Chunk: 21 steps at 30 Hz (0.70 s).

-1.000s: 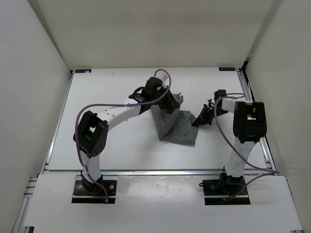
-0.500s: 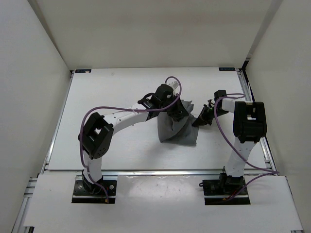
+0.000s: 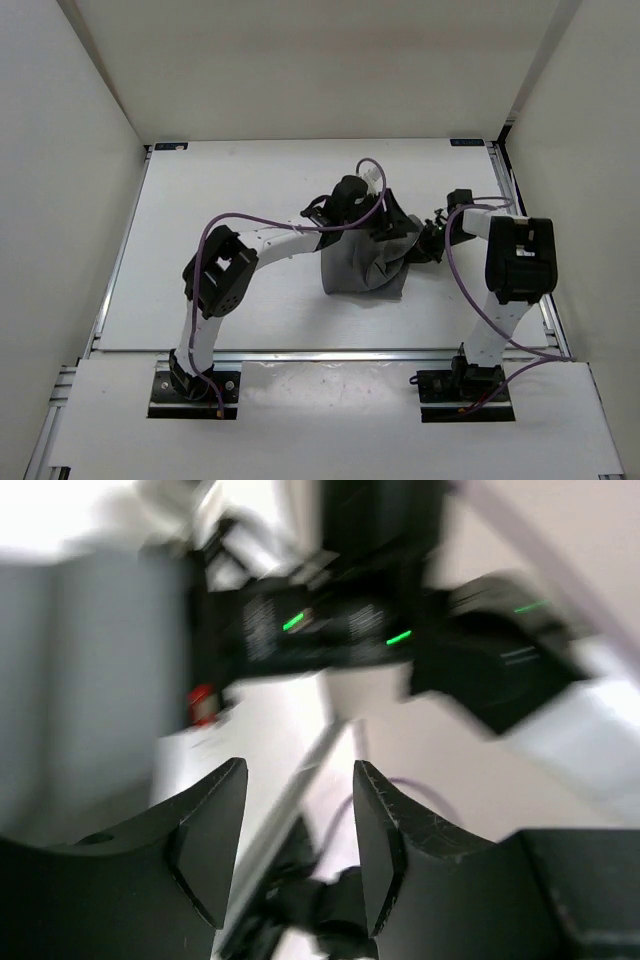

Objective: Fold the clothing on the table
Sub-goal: Fold the skirt

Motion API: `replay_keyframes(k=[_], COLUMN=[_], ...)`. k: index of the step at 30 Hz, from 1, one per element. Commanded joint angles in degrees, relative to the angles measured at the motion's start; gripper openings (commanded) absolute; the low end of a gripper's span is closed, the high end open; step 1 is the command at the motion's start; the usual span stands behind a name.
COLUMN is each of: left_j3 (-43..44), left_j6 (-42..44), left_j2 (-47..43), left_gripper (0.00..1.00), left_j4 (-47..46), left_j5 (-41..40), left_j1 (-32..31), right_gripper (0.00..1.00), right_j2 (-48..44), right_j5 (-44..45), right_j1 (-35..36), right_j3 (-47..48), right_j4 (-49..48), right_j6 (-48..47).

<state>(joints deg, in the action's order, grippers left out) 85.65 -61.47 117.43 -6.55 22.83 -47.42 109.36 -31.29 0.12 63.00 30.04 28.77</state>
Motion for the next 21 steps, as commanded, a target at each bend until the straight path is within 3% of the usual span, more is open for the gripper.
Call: replay_keyframes(k=[1, 4, 6, 8, 10, 13, 14, 17, 21], left_j3=[4.79, 2.95, 1.37, -2.04, -6.00, -18.02, -19.36, -21.13, -19.21], left_j6=[-4.26, -8.30, -6.48, -1.93, 3.71, 6.89, 8.02, 11.80, 14.88], left_j2=[-6.58, -10.01, -12.91, -17.56, -20.90, -24.35, -24.44, -21.54, -16.19], left_gripper=[0.57, 0.56, 0.56, 0.55, 0.47, 0.13, 0.08, 0.00, 0.00], left_j4=[-9.70, -14.80, -14.99, -8.00, -1.73, 2.67, 3.55, 9.07, 12.08], left_j5=[3.53, 5.55, 4.86, 2.24, -1.20, -3.93, -4.37, -6.57, -7.45], left_j1=[1.27, 3.38, 4.78, 6.45, 9.26, 12.16, 12.61, 12.09, 10.68], right_gripper=[0.01, 0.00, 0.00, 0.00, 0.00, 0.00, 0.00, 0.00, 0.00], right_j2=[-7.22, -12.84, -16.53, -20.04, -22.16, -19.38, -16.84, -12.17, -7.25], right_j5=[2.98, 5.17, 7.11, 9.22, 9.93, 9.32, 9.32, 7.39, 4.75], right_j1=[-2.75, -6.09, -7.23, -7.07, -5.49, 2.04, 4.60, 9.97, 14.63], right_j3=[-2.09, -2.89, -2.63, -1.49, 0.17, 6.24, 9.21, 15.04, 19.96], right_j4=[1.60, 3.00, 4.14, 4.67, 5.11, 7.66, 8.71, 9.86, 9.07], right_j6=[0.05, -0.73, -1.00, -0.91, -0.82, -1.70, -1.70, -1.62, -0.30])
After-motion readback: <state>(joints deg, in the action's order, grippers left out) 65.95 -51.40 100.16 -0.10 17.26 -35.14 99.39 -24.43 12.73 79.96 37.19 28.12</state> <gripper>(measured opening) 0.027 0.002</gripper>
